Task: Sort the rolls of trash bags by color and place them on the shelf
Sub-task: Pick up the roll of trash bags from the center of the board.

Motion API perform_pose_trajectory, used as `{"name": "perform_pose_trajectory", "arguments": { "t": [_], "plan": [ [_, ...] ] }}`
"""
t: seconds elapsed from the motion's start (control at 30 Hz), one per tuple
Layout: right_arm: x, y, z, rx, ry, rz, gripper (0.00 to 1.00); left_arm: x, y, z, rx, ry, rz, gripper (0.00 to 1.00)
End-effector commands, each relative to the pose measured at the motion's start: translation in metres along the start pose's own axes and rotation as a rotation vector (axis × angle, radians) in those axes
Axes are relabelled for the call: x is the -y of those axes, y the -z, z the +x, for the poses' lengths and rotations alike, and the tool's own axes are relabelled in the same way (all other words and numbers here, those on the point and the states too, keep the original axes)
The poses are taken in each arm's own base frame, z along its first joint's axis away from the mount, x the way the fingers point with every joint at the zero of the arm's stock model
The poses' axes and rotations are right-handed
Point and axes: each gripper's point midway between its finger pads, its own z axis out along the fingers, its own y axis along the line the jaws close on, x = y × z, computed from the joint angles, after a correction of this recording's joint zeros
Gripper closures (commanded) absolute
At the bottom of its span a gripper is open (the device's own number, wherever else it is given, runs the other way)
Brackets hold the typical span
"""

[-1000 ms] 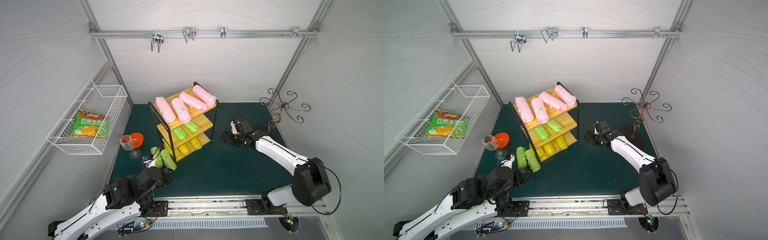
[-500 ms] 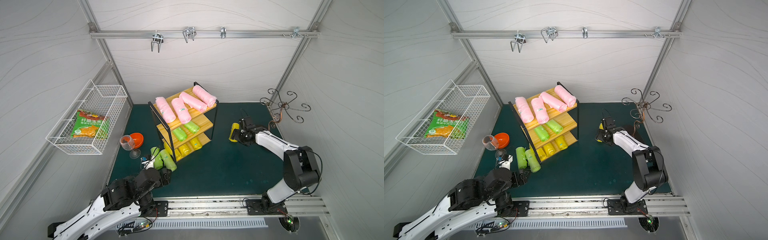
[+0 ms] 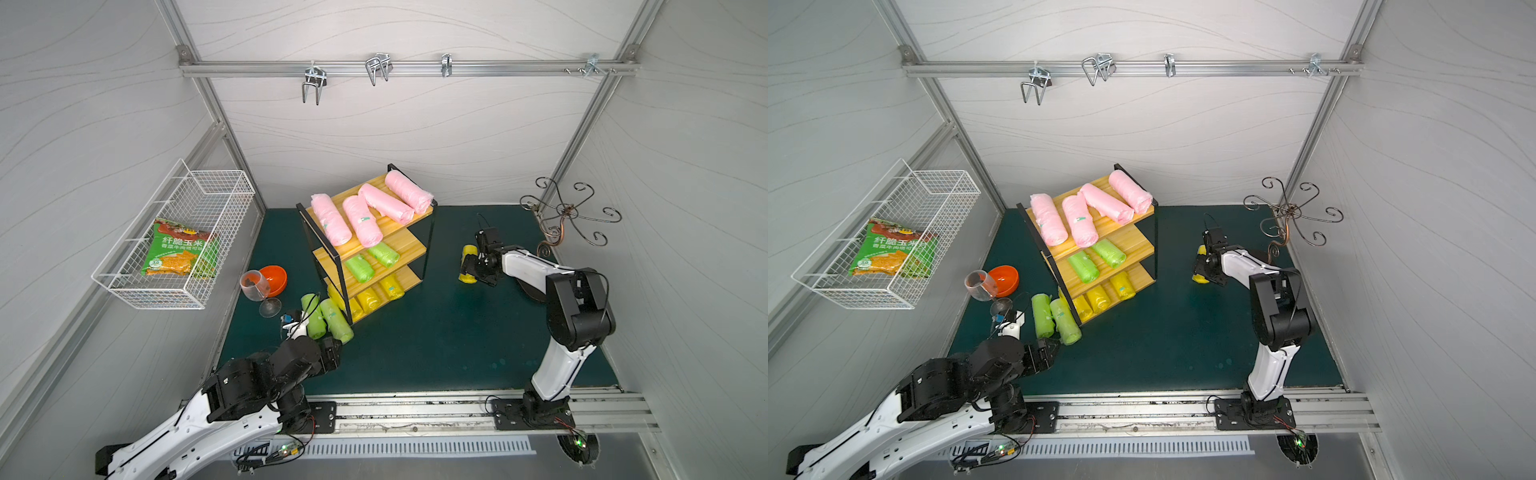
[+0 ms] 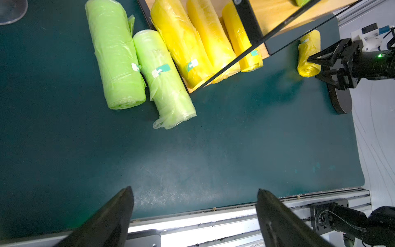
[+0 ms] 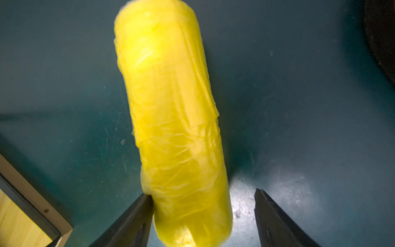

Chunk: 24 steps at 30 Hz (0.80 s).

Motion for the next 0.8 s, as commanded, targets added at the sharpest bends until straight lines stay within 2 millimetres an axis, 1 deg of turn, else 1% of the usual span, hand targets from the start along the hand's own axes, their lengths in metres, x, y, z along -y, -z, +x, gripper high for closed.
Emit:
{"name": "perform_pose_trajectory", "arguments": {
  "t": [0.0, 0.23, 0.4, 0.47, 0.53, 0.57, 0.6, 0.63, 0.7, 0.73, 0.77],
  "plan": [
    [0.001, -0.005, -0.007, 0.000, 0.003, 0.010, 0.25, 0.006, 0.005, -0.010, 0.037, 0.031, 0.018, 0.06],
    [-0.004, -0.020, -0.006, -0.030, 0.002, 0.000, 0.28, 0.009, 0.003, -0.010, 0.030, 0.019, 0.008, 0.05],
    [-0.005, -0.031, 0.005, -0.058, 0.016, 0.008, 0.31, 0.011, 0.000, -0.009, 0.024, 0.014, 0.004, 0.05],
    [-0.004, -0.033, 0.007, -0.061, 0.018, 0.014, 0.34, 0.011, 0.000, -0.010, 0.025, 0.015, 0.006, 0.05],
    [0.000, -0.033, 0.009, -0.058, 0.018, 0.024, 0.42, 0.011, 0.001, -0.010, 0.025, 0.015, 0.005, 0.05],
    [0.000, -0.033, 0.009, -0.055, 0.020, 0.025, 0.47, 0.011, 0.001, -0.010, 0.025, 0.016, 0.004, 0.05],
    [0.001, -0.031, 0.009, -0.051, 0.021, 0.026, 0.54, 0.011, 0.001, -0.010, 0.025, 0.017, 0.007, 0.05],
    [0.002, -0.029, 0.009, -0.047, 0.022, 0.030, 0.58, 0.010, 0.001, -0.010, 0.027, 0.017, 0.006, 0.05],
    [0.003, -0.027, 0.008, -0.039, 0.028, 0.031, 0.58, 0.010, 0.001, -0.009, 0.026, 0.017, 0.005, 0.05],
    [0.003, -0.026, 0.007, -0.036, 0.035, 0.033, 0.55, 0.010, 0.000, -0.009, 0.025, 0.016, 0.005, 0.05],
    [0.003, -0.025, 0.006, -0.036, 0.043, 0.034, 0.49, 0.011, 0.000, -0.009, 0.023, 0.015, 0.006, 0.05]
  ]
}}
